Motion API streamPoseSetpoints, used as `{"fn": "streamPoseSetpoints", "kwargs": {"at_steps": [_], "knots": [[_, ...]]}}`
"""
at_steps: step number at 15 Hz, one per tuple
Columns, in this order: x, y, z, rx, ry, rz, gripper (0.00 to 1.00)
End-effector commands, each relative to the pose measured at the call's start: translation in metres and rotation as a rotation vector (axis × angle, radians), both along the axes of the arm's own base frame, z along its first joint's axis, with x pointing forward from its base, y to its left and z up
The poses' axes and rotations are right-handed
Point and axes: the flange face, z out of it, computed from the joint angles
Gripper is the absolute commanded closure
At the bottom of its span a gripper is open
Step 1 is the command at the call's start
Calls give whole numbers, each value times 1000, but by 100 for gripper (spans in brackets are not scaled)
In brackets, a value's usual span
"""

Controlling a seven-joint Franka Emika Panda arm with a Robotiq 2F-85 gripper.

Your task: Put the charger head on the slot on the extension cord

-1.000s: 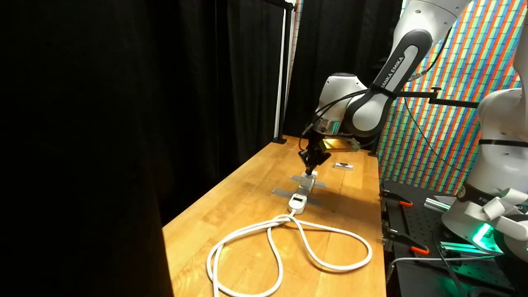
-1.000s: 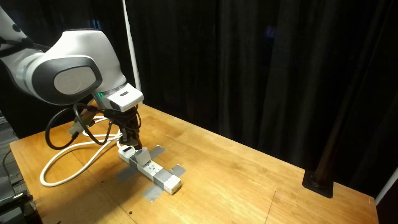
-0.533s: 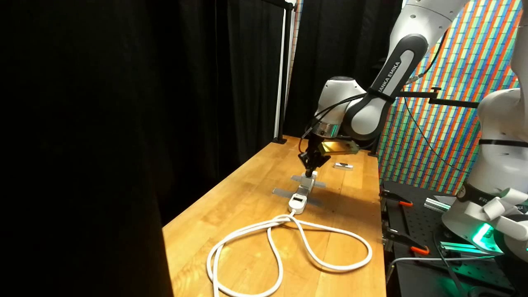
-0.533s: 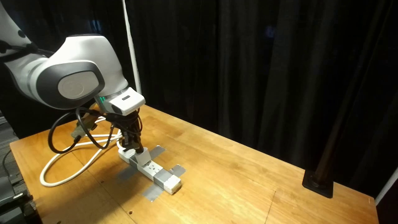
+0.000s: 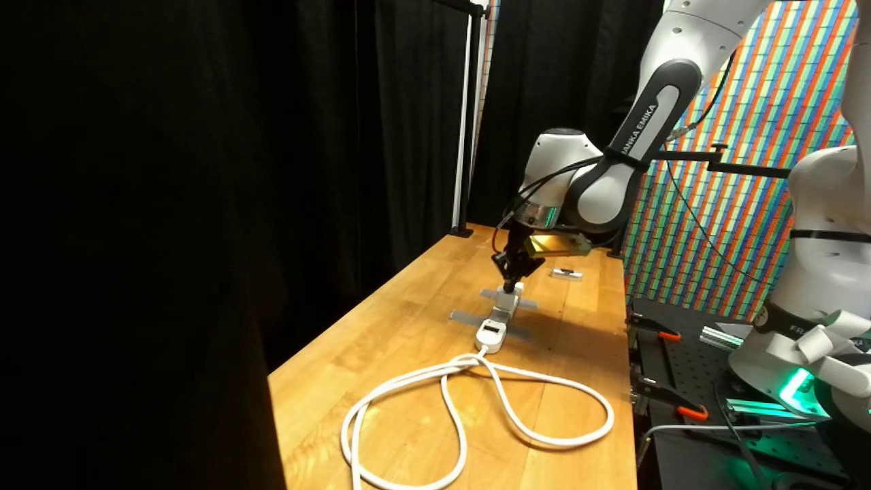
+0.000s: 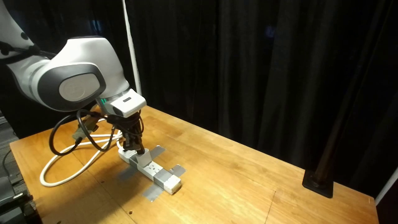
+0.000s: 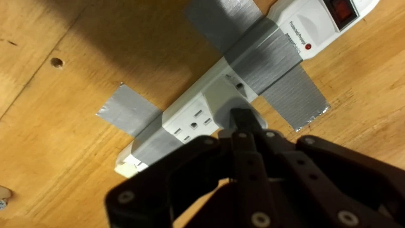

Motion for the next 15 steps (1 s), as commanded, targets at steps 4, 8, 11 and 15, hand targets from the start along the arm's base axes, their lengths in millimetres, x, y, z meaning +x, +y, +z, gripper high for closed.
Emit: {"fn": "streamPoseSetpoints", "kwargs": {"at_steps": [4, 8, 11, 15], "knots": [[3, -8, -16, 6, 3, -28, 99], [6, -9, -20, 19, 4, -44, 99], [4, -10, -24, 37, 7, -63, 99], [4, -11, -26, 61, 9, -80, 99]]}}
